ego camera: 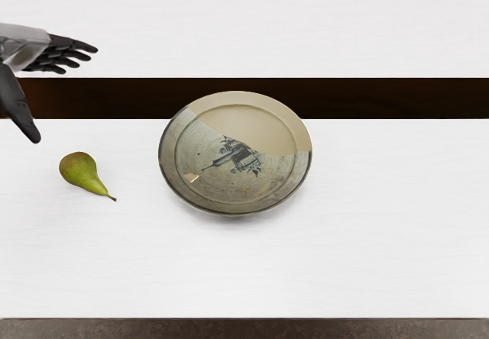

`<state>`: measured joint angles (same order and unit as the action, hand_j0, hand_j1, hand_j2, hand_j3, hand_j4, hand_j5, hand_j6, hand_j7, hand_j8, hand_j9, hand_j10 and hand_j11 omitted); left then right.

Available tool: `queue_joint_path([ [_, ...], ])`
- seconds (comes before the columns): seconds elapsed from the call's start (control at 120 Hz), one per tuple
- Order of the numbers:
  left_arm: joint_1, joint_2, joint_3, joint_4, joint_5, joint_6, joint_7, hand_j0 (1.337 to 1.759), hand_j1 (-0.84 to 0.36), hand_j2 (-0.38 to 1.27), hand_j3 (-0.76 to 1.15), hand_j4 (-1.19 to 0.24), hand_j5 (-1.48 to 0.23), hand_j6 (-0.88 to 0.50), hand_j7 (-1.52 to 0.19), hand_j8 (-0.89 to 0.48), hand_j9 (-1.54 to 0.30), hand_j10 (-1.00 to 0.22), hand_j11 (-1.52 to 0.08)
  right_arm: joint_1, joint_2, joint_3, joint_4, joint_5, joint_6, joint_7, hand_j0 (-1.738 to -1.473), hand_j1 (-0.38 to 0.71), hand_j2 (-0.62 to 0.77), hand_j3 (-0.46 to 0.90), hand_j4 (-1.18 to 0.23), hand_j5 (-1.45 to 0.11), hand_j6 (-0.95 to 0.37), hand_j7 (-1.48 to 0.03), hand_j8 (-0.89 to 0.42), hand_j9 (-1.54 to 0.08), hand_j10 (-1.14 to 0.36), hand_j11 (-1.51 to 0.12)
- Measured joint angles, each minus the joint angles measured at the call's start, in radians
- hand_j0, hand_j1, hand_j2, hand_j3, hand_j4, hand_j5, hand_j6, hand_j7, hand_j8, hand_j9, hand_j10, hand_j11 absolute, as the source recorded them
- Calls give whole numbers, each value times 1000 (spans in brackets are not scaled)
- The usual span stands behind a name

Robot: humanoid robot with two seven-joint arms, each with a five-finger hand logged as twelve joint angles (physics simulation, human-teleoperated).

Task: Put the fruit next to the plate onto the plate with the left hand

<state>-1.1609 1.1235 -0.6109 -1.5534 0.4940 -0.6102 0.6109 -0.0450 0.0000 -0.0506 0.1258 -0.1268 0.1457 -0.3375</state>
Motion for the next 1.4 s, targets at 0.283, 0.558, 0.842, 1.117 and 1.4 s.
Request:
queue_joint_path([
  [0.283,1,-15,2,1,2,-1,0,1658,322,5,0,-30,-32,-31,-31,-31,-31,-29,-31,0,0,0,0,1,0,-1,-1658,-349,0,0,0,0,0,0,0,0,0,0],
  [0.558,52,-124,12,-57,324,-1,0,1658,317,6,0,-34,-37,-35,-37,-35,-37,-33,-36,0,0,0,0,0,0,0,-1658,-349,0,0,0,0,0,0,0,0,0,0],
  [0.842,146,-244,65,-115,667,123,0,1658,313,7,0,-36,-41,-38,-41,-37,-40,-36,-40,0,0,0,0,0,0,0,-1658,-349,0,0,0,0,0,0,0,0,0,0],
  [1.117,169,-288,236,-133,833,290,0,1658,284,13,0,-62,-73,-63,-73,-63,-73,-61,-73,0,0,0,0,1,0,0,-1658,-349,0,0,0,0,0,0,0,0,0,0],
  [1.4,188,-275,314,-133,889,361,0,1658,261,18,0,-82,-99,-83,-98,-83,-98,-81,-98,1,0,0,0,0,0,0,-1658,-349,0,0,0,0,0,0,0,0,0,0],
])
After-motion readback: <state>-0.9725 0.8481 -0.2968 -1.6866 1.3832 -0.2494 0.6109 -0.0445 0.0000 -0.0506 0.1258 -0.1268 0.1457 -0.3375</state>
